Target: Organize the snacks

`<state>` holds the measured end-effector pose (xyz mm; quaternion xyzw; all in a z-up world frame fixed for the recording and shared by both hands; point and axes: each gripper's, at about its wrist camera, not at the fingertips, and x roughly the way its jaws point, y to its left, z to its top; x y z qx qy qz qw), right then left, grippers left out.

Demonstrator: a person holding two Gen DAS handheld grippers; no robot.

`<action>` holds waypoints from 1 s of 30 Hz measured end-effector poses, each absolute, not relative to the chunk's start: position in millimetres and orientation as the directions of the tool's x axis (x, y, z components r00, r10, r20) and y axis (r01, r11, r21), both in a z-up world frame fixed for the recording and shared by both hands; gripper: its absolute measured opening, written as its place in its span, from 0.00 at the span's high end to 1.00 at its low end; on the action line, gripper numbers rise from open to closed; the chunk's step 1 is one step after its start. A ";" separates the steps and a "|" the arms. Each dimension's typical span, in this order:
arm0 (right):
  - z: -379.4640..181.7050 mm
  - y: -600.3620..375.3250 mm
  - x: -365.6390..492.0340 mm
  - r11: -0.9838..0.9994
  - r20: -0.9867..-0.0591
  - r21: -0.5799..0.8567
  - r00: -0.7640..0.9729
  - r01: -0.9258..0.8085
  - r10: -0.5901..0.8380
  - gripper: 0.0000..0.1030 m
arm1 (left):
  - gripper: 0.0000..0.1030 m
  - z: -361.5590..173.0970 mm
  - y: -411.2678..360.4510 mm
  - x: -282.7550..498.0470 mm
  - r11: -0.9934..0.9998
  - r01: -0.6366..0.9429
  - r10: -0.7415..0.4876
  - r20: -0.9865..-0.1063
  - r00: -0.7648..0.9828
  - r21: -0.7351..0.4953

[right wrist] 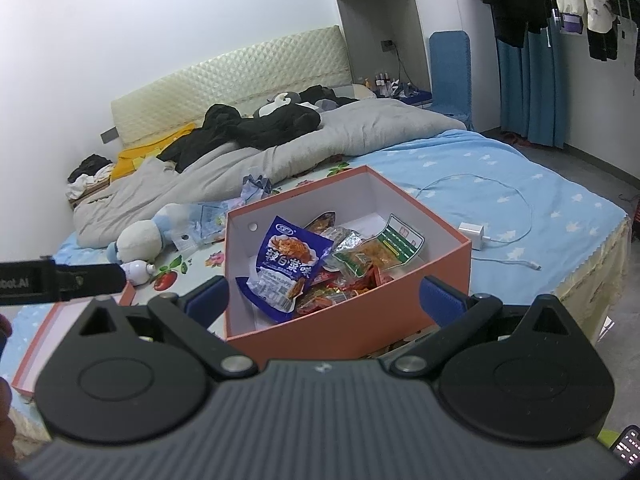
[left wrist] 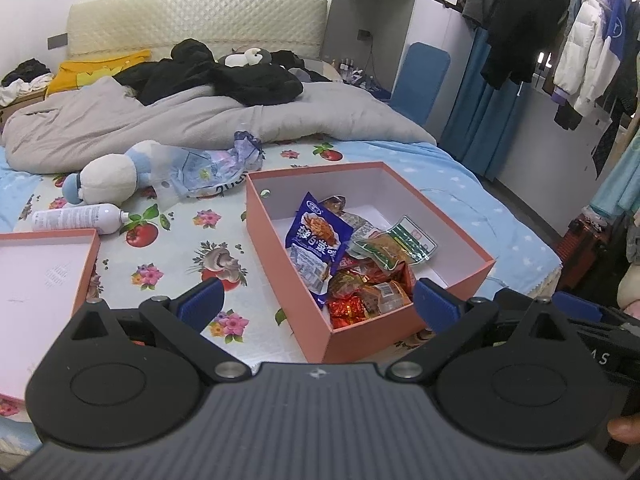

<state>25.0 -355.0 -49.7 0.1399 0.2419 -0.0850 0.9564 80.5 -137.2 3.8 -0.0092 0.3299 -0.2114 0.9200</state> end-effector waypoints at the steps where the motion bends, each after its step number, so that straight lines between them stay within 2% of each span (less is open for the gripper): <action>1: -49.4 -355.2 24.7 0.947 -0.485 0.226 0.869 0.230 -0.095 0.00 | 0.01 4.2 -136.7 80.2 0.912 0.380 -0.392 -0.601 0.696 -0.154; 30: -45.2 -352.9 24.9 0.949 -0.477 0.219 0.873 0.229 -0.100 0.00 | 0.01 10.2 -135.8 78.5 0.912 0.376 -0.395 -0.597 0.698 -0.164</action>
